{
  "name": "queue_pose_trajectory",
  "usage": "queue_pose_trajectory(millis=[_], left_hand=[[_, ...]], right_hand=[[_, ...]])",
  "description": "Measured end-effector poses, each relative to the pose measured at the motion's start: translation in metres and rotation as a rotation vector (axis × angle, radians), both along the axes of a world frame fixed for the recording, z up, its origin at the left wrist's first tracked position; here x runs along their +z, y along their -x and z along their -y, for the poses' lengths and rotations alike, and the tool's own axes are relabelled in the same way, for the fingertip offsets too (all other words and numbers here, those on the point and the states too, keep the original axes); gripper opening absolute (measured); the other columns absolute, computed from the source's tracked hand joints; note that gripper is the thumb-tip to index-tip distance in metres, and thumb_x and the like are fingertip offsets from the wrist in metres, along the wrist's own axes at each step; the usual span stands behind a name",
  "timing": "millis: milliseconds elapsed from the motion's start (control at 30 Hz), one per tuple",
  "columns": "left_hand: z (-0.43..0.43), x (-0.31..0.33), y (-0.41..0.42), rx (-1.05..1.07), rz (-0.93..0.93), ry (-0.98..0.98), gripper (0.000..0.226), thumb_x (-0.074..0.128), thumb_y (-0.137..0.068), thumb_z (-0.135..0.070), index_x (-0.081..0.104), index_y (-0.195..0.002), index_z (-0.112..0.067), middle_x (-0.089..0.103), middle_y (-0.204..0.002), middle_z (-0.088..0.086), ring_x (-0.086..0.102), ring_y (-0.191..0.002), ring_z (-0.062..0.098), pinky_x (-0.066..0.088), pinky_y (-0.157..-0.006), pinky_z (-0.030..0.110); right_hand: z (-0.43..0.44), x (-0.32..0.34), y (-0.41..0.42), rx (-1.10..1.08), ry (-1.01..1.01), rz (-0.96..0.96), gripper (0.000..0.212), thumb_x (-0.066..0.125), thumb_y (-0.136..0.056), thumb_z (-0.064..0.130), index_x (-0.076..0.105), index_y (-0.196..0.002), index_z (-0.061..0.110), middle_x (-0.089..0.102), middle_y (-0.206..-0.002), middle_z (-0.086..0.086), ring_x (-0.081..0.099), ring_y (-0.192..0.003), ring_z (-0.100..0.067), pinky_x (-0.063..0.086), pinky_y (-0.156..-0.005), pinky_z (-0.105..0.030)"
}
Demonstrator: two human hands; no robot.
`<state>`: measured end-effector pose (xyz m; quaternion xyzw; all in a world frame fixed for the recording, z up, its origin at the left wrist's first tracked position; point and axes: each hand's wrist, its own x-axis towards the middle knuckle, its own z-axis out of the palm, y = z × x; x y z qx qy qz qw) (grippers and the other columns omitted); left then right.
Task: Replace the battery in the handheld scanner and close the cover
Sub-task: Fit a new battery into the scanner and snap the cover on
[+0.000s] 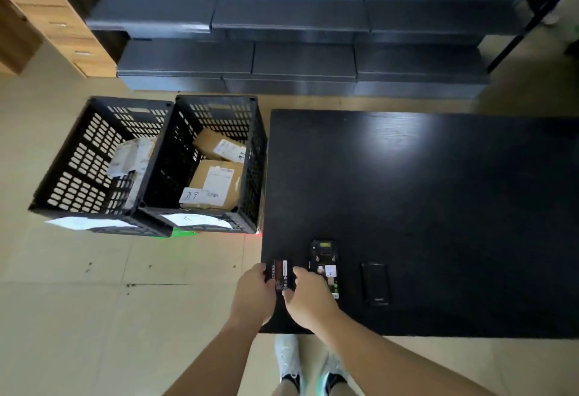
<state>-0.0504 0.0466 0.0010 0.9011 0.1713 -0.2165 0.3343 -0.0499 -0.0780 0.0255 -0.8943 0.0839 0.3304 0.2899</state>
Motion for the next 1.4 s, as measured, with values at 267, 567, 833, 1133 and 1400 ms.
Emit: queue_pose_trajectory(millis=[267, 567, 833, 1133, 1400], left_hand=[[0.014, -0.013, 0.0, 0.198, 0.006, 0.122, 0.014, 0.057, -0.087, -0.002, 0.066, -0.078, -0.007, 0.062, -0.067, 0.01, 0.051, -0.066, 0.026, 0.035, -0.058, 0.031], [0.018, -0.008, -0.006, 0.495, -0.053, 0.22, 0.025, 0.062, -0.088, -0.006, 0.069, -0.112, -0.005, 0.071, -0.097, 0.006, 0.063, -0.083, 0.018, 0.044, -0.071, 0.021], [0.088, 0.017, 0.016, 0.469, -0.037, 0.303, 0.023, 0.068, -0.081, -0.01, 0.071, -0.102, -0.017, 0.071, -0.08, -0.007, 0.066, -0.073, 0.007, 0.052, -0.064, 0.021], [0.109, -0.001, 0.036, 0.427, -0.084, 0.269, 0.022, 0.068, -0.081, -0.008, 0.071, -0.102, -0.015, 0.074, -0.079, -0.004, 0.07, -0.076, 0.009, 0.058, -0.076, 0.033], [0.106, -0.009, 0.03, 0.436, -0.072, 0.258, 0.02, 0.067, -0.081, -0.009, 0.072, -0.098, -0.019, 0.073, -0.078, -0.007, 0.069, -0.075, 0.01, 0.059, -0.073, 0.033]], right_hand=[[-0.015, -0.03, -0.002, -0.242, -0.059, -0.009, 0.013, 0.057, -0.088, 0.023, 0.061, -0.095, 0.014, 0.068, -0.1, -0.011, 0.062, -0.09, -0.027, 0.035, -0.06, -0.027], [-0.005, -0.029, -0.007, -0.388, -0.145, 0.026, 0.043, 0.065, -0.089, 0.027, 0.06, -0.129, 0.011, 0.069, -0.12, -0.006, 0.061, -0.113, -0.021, 0.045, -0.091, -0.027], [0.072, 0.001, 0.013, -0.413, -0.125, 0.123, 0.02, 0.067, -0.082, 0.021, 0.075, -0.099, 0.027, 0.071, -0.083, 0.008, 0.064, -0.079, -0.01, 0.044, -0.062, -0.02], [0.1, -0.017, 0.035, -0.388, -0.154, 0.083, 0.013, 0.066, -0.086, 0.02, 0.075, -0.092, 0.025, 0.056, -0.059, 0.009, 0.049, -0.054, -0.002, 0.034, -0.048, -0.013], [0.098, -0.025, 0.028, -0.39, -0.175, 0.086, 0.011, 0.065, -0.086, 0.019, 0.076, -0.086, 0.023, 0.059, -0.058, 0.005, 0.051, -0.055, -0.006, 0.03, -0.049, -0.014]])
